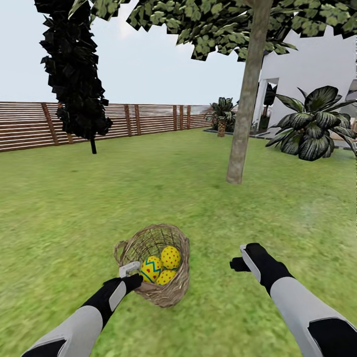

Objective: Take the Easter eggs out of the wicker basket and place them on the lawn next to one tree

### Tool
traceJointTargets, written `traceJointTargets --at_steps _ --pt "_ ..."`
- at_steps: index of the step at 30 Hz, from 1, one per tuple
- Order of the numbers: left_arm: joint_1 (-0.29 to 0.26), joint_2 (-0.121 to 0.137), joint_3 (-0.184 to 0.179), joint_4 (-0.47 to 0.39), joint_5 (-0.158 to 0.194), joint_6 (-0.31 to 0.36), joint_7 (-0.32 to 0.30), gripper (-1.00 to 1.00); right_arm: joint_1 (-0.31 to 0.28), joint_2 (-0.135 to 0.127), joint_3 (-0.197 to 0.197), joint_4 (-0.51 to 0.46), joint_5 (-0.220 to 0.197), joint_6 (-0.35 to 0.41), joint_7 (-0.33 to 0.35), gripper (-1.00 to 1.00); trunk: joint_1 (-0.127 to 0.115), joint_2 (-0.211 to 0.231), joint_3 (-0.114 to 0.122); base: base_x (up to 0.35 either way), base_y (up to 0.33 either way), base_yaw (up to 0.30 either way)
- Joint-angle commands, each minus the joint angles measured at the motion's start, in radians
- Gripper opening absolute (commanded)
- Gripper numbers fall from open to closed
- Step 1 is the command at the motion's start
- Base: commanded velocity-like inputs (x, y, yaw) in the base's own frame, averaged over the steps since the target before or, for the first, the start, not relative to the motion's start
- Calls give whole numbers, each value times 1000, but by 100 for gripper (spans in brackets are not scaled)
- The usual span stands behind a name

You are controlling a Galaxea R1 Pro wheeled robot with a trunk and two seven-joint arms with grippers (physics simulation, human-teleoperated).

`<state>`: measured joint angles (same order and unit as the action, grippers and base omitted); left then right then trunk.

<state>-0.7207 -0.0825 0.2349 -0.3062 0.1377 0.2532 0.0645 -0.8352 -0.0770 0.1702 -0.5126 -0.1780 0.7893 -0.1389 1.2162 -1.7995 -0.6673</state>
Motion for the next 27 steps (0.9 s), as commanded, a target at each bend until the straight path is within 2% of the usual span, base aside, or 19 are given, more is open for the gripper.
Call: traceJointTargets --at_steps 1,6,10,16,19,20,22,23,27 --pt "0 -1 0 -4 17 6 5 -100 -1 -1 8 -1 -13 4 -7 100 1 0 0 338 0 -202" --pt "0 -2 1 -4 17 8 5 -100 -1 -1 7 -1 -13 4 -7 100 1 0 5 338 0 -247" --pt "0 -14 1 -4 17 8 5 -100 -1 -1 6 -1 -11 4 -7 100 1 0 9 338 0 -252" --pt "0 -11 1 -6 17 11 8 -100 -1 -1 8 -1 -10 5 -7 100 1 0 15 338 0 -252" --pt "0 0 4 -42 17 141 12 -100 -1 -1 9 -1 -9 5 -8 100 1 0 18 338 0 -252" --pt "0 2 4 -47 17 152 16 -100 -1 -1 9 -1 -9 5 -8 100 1 0 19 338 0 -252" --pt "0 11 4 -64 17 186 100 -100 -1 0 9 -1 -9 5 -8 100 1 0 21 338 0 -252" --pt "0 12 4 -70 17 214 122 -100 -1 0 9 -1 -9 4 -8 100 1 0 22 339 0 -252" --pt "0 13 4 -82 17 233 136 -100 -1 2 12 -1 -8 4 -8 100 1 0 26 339 0 -252"
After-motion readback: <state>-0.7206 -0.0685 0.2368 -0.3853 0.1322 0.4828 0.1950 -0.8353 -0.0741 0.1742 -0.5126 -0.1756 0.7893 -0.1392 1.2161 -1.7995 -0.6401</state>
